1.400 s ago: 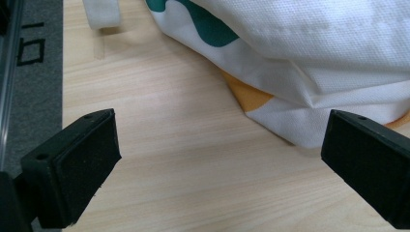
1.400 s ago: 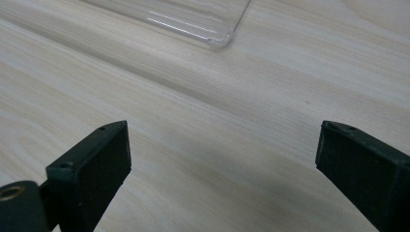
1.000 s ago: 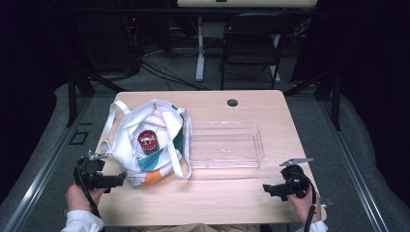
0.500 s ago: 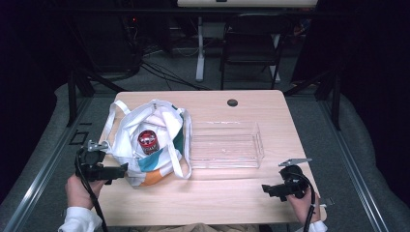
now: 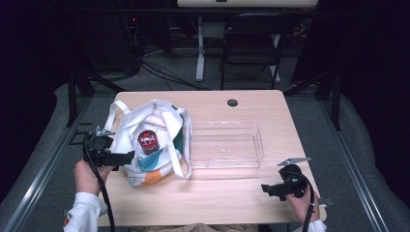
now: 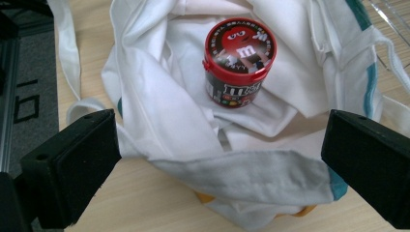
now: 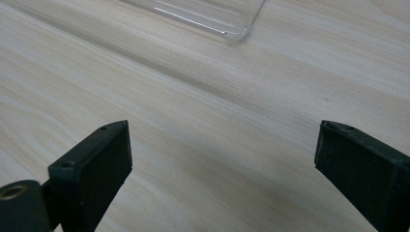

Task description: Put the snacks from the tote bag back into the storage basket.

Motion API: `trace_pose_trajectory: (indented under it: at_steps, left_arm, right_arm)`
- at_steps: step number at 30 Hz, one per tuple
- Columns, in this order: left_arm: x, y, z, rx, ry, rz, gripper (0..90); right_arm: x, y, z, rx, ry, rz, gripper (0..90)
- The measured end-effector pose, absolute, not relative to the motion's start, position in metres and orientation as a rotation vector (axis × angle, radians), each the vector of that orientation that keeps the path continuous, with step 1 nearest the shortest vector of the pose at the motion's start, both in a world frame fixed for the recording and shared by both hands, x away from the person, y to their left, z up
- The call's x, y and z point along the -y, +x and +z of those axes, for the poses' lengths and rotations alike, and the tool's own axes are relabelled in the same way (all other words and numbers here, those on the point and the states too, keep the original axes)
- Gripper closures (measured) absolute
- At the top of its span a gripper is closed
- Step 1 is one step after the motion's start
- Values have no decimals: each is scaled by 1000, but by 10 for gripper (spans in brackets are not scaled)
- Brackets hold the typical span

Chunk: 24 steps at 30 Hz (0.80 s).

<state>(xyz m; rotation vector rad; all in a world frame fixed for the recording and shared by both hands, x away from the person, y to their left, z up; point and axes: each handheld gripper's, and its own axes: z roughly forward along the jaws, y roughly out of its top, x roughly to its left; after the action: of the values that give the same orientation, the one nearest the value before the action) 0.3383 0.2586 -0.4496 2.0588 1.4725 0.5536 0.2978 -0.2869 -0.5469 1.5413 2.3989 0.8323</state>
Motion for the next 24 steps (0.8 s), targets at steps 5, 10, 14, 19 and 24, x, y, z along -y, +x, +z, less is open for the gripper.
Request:
trace_pose_trajectory:
  at_steps: [5,10,14,19,24]
  left_arm:
    - [-253,349,-447,-1453,2084,541,1]
    - [-247,360,-447,-1448,2098,536,2]
    - [-242,368,-447,-1438,2120,526,1]
    - [-237,376,-446,-1433,2126,516,1]
    - [-231,391,-447,-1436,2146,498,1]
  right_arm:
    - [287,298,-547,-2402,1537,825,58]
    - [287,298,-547,-2396,1545,835,59]
    - [282,299,-547,-2413,1523,827,59]
    - [281,299,-548,-2435,1515,806,59]
    - [280,301,-549,-2427,1524,821,60]
